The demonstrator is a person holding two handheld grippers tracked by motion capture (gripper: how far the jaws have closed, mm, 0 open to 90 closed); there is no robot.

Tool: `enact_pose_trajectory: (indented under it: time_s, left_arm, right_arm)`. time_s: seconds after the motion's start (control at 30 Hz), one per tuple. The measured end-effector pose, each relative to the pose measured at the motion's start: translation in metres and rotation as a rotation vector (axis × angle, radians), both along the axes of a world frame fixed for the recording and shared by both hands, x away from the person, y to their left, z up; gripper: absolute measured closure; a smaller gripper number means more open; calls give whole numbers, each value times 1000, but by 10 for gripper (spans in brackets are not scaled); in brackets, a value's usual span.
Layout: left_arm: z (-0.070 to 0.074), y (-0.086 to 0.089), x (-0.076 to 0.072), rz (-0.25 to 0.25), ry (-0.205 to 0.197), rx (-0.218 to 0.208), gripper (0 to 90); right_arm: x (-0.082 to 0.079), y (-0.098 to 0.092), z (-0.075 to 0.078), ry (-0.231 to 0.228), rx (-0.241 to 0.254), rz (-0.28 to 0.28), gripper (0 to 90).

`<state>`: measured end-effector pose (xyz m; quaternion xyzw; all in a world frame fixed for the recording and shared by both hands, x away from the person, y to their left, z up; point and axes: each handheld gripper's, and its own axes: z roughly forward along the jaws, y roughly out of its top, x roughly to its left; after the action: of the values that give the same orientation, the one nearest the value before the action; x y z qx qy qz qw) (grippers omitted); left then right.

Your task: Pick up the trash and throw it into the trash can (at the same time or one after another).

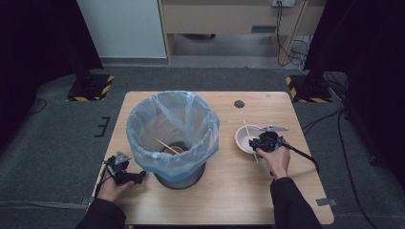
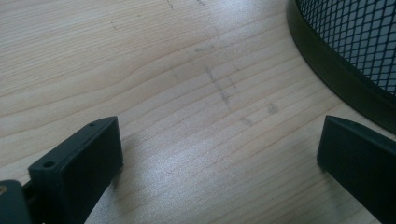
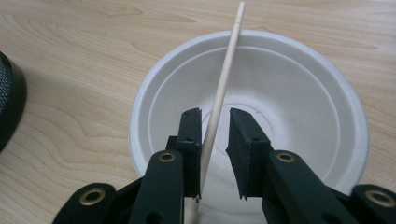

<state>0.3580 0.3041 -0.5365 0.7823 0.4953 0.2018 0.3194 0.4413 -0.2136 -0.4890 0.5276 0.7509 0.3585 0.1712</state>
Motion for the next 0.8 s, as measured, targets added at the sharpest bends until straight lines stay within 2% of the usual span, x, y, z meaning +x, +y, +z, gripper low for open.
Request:
enact_pose_trajectory:
  time_s: [0.23,0.43,0.63,0.8]
  left_arm:
    - [0,0,0,0,0,0,0]
    - [0,0,0,0,0,0,0]
    - [0,0,0,0,0,0,0]
    - [0,0,0,0,0,0,0]
  right_arm:
    - [0,0,0,19,-12,-9,849]
    - [0,-2,3,12,-7,-16,858]
    - [-1,-6,12,-24,23,-25,859]
    - [-4,-10,24,-78,72,-35,858]
